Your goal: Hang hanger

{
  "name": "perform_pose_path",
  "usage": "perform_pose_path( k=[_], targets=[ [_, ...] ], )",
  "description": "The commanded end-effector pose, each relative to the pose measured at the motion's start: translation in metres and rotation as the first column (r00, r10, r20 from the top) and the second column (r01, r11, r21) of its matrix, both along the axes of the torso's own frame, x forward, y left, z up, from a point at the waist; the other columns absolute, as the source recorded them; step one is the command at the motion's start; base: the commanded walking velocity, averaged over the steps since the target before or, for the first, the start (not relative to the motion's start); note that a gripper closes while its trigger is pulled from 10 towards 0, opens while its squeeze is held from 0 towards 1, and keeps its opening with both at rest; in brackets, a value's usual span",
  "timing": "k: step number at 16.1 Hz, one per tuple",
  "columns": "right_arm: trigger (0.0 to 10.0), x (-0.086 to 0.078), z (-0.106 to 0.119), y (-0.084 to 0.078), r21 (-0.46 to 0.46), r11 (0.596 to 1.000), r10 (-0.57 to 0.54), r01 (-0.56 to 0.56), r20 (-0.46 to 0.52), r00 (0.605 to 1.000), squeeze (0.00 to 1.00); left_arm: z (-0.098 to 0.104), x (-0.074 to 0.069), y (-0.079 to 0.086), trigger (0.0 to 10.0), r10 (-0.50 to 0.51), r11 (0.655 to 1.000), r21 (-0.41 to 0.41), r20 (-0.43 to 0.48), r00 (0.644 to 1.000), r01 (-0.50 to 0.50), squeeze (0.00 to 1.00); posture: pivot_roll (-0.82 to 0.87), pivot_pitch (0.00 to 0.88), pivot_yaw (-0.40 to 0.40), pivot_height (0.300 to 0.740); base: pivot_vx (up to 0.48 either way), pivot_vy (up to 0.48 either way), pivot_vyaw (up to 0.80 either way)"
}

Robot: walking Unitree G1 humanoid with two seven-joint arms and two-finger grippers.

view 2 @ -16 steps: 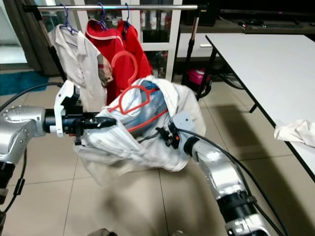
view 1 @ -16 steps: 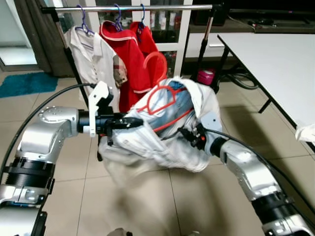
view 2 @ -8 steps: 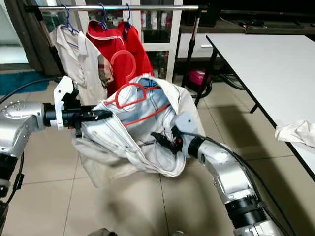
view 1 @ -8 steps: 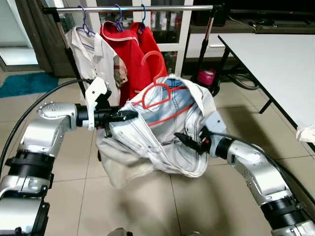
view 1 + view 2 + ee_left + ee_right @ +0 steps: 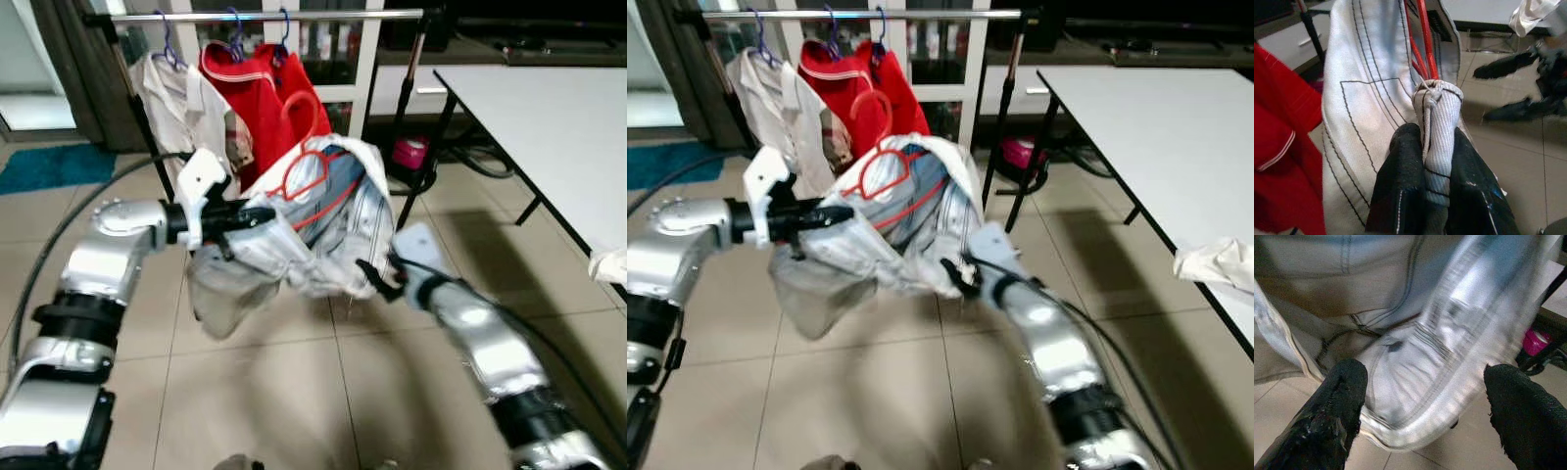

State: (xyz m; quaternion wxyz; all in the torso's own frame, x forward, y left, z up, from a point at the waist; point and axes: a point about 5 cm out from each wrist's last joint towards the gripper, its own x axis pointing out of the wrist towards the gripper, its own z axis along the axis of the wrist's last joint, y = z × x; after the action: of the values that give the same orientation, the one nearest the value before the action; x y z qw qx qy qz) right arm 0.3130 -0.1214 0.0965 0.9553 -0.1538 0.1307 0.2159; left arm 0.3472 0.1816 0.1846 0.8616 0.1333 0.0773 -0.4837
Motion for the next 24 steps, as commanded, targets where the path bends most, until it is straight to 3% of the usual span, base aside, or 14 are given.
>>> perform_pose_path(
  k=[1,3,4,6,8,9,10,14,17,19,21,24],
  targets=[
    [10.0,0.004,0.004,0.002,-0.008,0.999,-0.045,0.045,0.019,0.999,0.0,0.013,0.005,-0.006,0.0,-0.013,0.999,0.034,0.09,0.996,0.01,0.0,-0.13,0.0,0.011,0.74,0.0,0.0,0.0],
    [10.0,0.004,0.009,0.001,0.033,0.997,-0.074,0.073,0.042,0.996,0.0,0.011,0.009,-0.004,0.0,0.011,0.996,0.091,0.119,0.993,-0.021,0.0,-0.12,0.0,0.007,0.74,0.0,0.0,0.0],
    [10.0,0.004,0.02,-0.005,0.083,0.995,-0.071,0.062,0.106,0.992,0.0,0.01,0.012,0.001,0.0,0.034,0.989,0.137,0.147,0.989,-0.054,0.0,-0.12,0.0,0.006,0.74,0.0,0.0,0.0],
    [10.0,-0.006,0.042,-0.015,0.059,0.993,0.088,-0.105,0.241,0.967,0.0,0.01,0.014,0.013,0.0,0.058,0.976,0.197,0.187,0.981,-0.096,0.0,-0.13,0.0,0.008,0.74,0.0,0.0,0.0],
    [10.0,-0.018,0.055,-0.022,0.06,0.973,0.199,-0.222,0.268,0.943,0.0,0.01,0.014,0.018,0.0,0.045,0.97,0.225,0.215,0.976,-0.095,0.0,-0.14,0.0,0.015,0.74,0.0,0.0,0.0],
    [10.0,-0.03,0.07,-0.034,0.053,0.926,0.349,-0.374,0.263,0.899,0.0,0.008,0.01,0.022,0.0,-0.016,0.967,0.252,0.24,0.971,-0.046,0.0,-0.14,0.0,0.017,0.74,0.0,0.0,0.0],
    [10.0,-0.029,0.085,-0.045,0.059,0.904,0.392,-0.423,0.277,0.877,0.0,0.008,0.007,0.023,0.0,-0.064,0.966,0.258,0.249,0.966,-0.002,0.0,-0.14,0.0,0.017,0.74,0.0,0.0,0.0],
    [10.0,-0.018,0.101,-0.052,-0.003,0.854,0.502,-0.52,0.268,0.822,0.0,0.007,0.001,0.019,0.0,-0.165,0.961,0.259,0.277,0.947,0.091,0.0,-0.15,0.0,0.017,0.74,0.0,0.0,0.0],
    [10.0,0.0,0.109,-0.06,-0.066,0.783,0.618,-0.619,0.195,0.761,0.0,0.005,-0.006,0.014,0.0,-0.275,0.947,0.239,0.261,0.925,0.214,0.0,-0.14,0.0,-0.005,0.74,0.0,0.0,0.0],
    [10.0,0.004,0.104,-0.051,-0.097,0.691,0.723,-0.717,0.115,0.681,0.0,0.005,-0.008,0.013,0.0,-0.307,0.94,0.233,0.261,0.915,0.249,0.0,-0.13,0.0,-0.02,0.74,0.0,0.0,0.0],
    [10.0,0.005,0.101,-0.044,-0.113,0.653,0.758,-0.749,0.097,0.645,0.0,0.006,-0.009,0.012,0.0,-0.32,0.937,0.232,0.261,0.911,0.262,0.0,-0.12,0.0,-0.025,0.74,0.0,0.0,0.0],
    [10.0,0.003,0.097,-0.03,-0.104,0.537,0.843,-0.837,0.051,0.535,0.0,0.01,-0.009,0.013,0.0,-0.33,0.935,0.22,0.265,0.906,0.277,0.0,-0.12,0.0,-0.03,0.74,0.0,0.0,0.0]
  ],
)
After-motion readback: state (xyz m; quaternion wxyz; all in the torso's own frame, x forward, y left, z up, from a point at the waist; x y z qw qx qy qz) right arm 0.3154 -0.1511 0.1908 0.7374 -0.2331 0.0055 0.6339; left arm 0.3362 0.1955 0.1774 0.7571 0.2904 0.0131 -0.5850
